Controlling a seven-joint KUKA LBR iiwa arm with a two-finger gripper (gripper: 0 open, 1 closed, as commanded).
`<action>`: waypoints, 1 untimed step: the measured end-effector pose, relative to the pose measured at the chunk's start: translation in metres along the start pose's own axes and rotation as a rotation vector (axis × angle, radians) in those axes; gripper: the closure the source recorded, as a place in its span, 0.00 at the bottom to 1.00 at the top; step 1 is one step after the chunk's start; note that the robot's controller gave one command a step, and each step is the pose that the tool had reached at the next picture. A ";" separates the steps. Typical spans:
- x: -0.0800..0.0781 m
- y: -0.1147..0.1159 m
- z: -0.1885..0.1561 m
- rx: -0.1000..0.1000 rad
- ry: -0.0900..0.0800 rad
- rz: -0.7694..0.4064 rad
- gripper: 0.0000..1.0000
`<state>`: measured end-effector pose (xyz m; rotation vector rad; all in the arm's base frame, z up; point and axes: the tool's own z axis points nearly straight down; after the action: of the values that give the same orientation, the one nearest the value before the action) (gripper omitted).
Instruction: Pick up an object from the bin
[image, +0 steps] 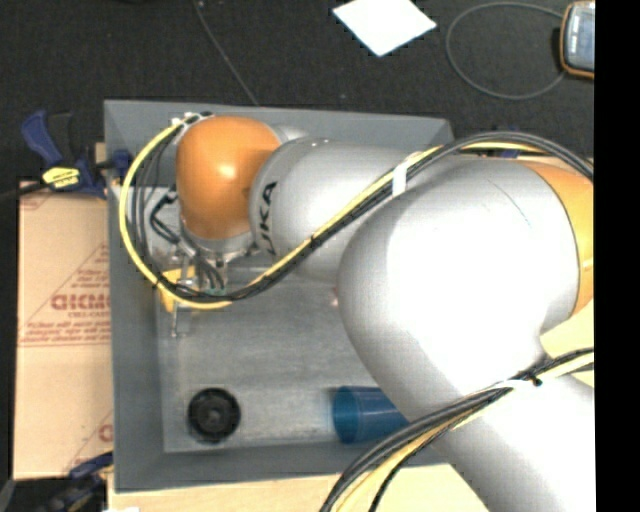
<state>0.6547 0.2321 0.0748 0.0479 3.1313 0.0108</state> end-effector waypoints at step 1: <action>0.005 0.000 0.003 0.003 -0.007 0.548 0.00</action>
Offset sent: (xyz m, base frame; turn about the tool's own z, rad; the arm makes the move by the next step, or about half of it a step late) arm 0.0003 -0.0001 0.0005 0.0098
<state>0.6492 0.2321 0.0713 0.8920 2.9968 0.0104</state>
